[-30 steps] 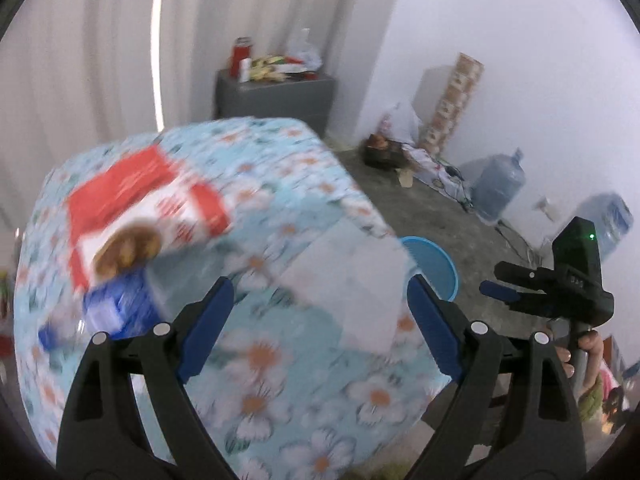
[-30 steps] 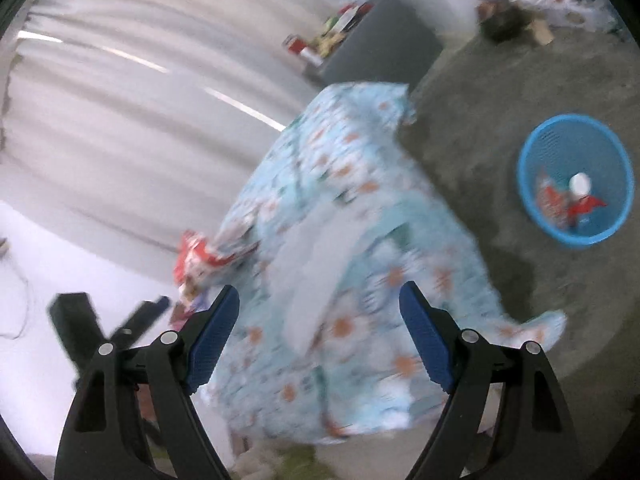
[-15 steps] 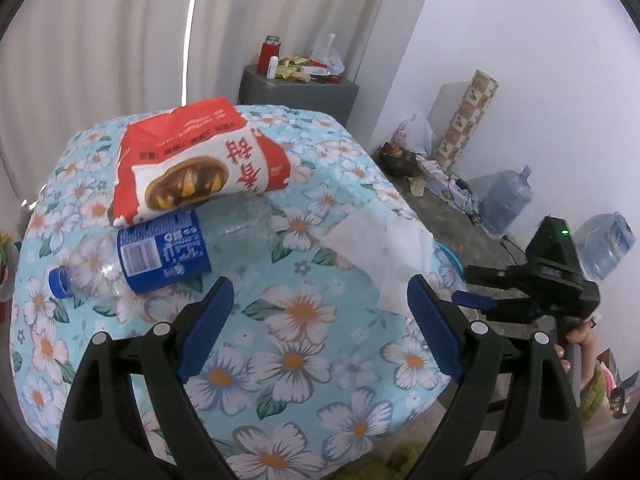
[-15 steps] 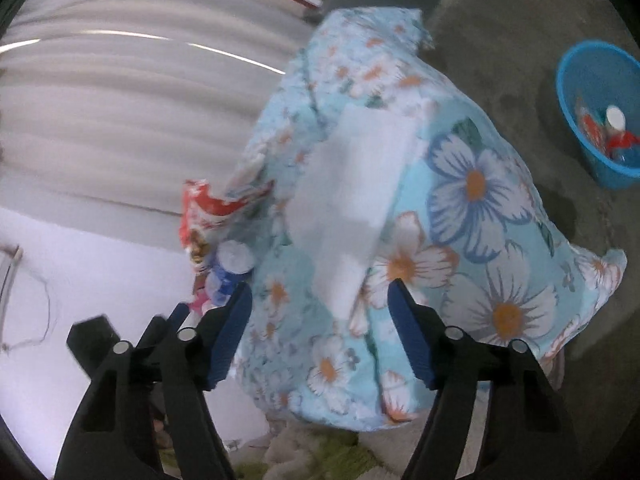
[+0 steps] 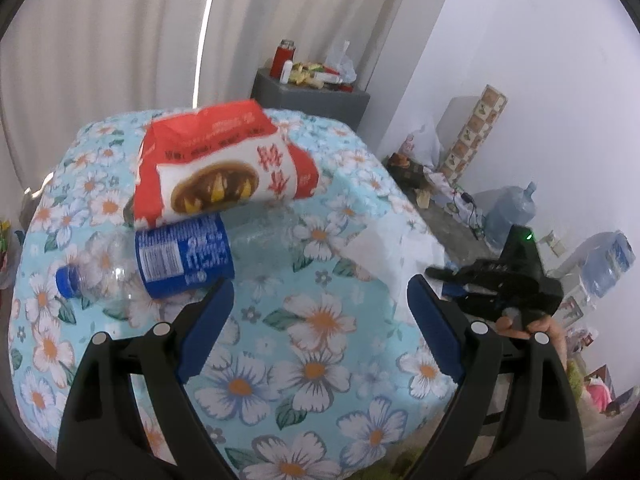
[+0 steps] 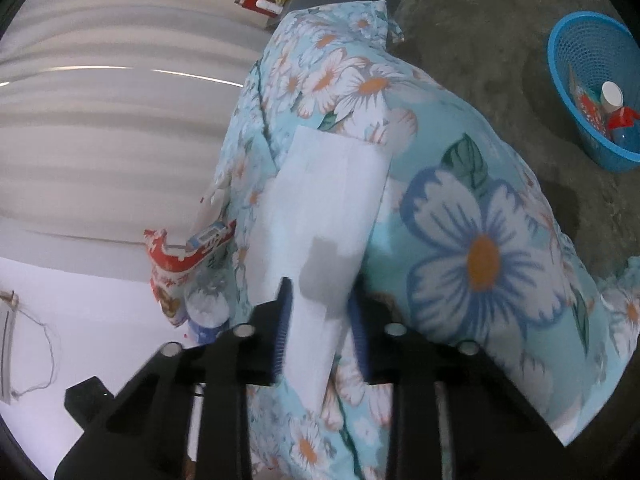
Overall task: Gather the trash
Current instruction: 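Grasp the white tissue on the bed with the right tool, then grasp the clear red-printed plastic bag with the left tool while the right tool holds the tissue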
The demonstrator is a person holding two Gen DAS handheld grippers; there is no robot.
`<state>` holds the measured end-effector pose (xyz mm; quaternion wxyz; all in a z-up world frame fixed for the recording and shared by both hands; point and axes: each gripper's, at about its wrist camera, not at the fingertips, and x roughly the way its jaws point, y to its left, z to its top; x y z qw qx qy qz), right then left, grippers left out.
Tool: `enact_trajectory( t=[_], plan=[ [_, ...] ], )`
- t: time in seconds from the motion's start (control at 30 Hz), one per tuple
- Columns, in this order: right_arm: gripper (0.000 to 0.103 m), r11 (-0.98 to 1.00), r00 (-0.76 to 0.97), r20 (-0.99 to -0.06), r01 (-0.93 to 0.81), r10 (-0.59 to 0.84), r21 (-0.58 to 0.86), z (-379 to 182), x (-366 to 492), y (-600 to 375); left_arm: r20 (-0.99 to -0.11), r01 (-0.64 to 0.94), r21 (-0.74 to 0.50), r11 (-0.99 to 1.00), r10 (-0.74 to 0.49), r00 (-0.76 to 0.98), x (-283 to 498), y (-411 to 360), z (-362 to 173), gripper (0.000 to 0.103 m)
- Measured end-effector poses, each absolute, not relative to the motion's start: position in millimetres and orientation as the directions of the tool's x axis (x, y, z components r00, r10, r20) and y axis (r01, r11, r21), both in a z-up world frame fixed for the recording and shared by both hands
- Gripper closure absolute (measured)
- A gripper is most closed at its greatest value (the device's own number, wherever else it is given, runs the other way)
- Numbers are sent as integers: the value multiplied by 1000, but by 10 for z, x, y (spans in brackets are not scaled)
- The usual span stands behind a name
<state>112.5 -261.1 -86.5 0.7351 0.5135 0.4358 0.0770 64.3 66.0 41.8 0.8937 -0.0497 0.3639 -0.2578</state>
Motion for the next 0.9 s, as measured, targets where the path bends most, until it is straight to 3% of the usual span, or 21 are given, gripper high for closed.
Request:
enact_trajectory(
  t=[0.07,0.53,0.7,0.8,0.9],
  plan=[
    [97,460,604,-564,337,564,821,-888,1133,-2621,-604,427,-276,861,-501,620,676,654,503,19],
    [99,434,594,-522,299,612,850,-882,1071,-2765,-490,363,-304,881,-471,734,1323,984,1106,19],
    [99,433,583,-521,298,623,851,-906,1075,-2771,-587,317,-391,864,-499,637,2189,1205,1272,19],
    [99,430,579,-519,296,629,853,-921,1083,-2777,-670,227,-465,856,-508,541,2788,1369,1160,19],
    [99,438,570,-525,296,632,849,-929,1100,-2775,-698,171,-537,826,-549,460,3177,1491,959,20]
  ],
)
